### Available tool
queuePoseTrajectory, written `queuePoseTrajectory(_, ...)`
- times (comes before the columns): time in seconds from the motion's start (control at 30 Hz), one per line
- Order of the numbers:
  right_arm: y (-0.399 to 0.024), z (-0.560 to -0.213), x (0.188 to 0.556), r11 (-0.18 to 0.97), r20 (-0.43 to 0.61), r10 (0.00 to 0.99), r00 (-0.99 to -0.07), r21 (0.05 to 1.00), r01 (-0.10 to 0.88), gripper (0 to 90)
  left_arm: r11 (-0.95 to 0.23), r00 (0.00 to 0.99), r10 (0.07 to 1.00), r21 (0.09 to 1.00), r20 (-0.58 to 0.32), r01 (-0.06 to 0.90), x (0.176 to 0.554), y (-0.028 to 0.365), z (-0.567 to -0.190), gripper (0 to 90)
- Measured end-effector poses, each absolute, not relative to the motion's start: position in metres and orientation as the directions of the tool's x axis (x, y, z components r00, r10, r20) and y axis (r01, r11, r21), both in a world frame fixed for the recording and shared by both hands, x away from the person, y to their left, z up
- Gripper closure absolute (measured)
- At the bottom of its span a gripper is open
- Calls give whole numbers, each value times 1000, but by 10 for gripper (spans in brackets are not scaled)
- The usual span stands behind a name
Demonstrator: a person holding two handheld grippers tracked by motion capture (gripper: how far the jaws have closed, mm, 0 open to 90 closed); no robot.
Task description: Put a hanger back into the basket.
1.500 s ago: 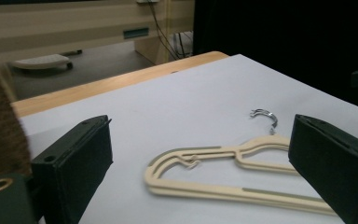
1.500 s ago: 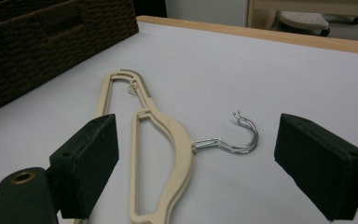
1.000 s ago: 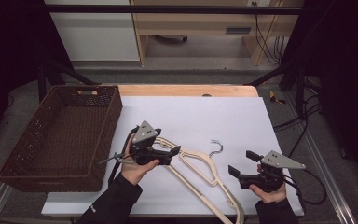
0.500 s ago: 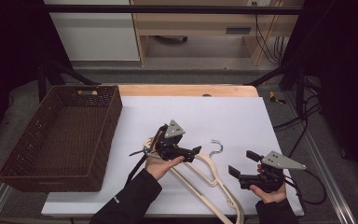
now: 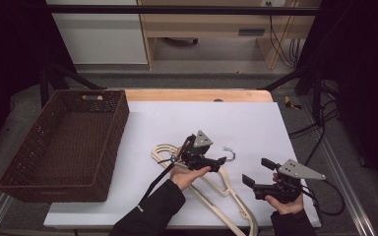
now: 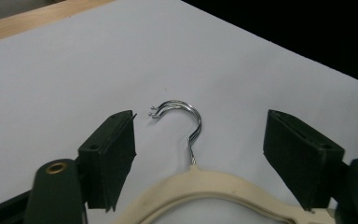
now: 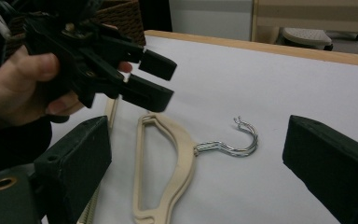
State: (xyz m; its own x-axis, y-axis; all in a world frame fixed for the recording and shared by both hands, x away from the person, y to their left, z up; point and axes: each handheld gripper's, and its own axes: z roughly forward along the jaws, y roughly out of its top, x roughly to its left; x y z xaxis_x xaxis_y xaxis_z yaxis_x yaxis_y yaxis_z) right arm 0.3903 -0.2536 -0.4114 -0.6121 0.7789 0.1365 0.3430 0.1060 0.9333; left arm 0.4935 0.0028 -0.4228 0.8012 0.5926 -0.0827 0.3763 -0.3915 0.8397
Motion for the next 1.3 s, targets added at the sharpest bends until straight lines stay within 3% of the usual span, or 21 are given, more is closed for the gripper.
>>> queuePoseTrajectory(0.43, -254, -411, 391, 109, 134, 778, -614, 933, 342, 79, -457, 793, 604, 784, -73, 420, 507, -25, -457, 448)
queuePoseTrajectory(0.77, -253, -411, 391, 108, 137, 778, -613, 932, 346, 79, -476, 785, 610, 744, -106, 470, 514, -30, -469, 671)
queuePoseTrajectory(1.3, -252, -412, 392, 114, 135, 781, -609, 929, 353, 79, -473, 761, 636, 715, -128, 515, 517, -38, -475, 863)
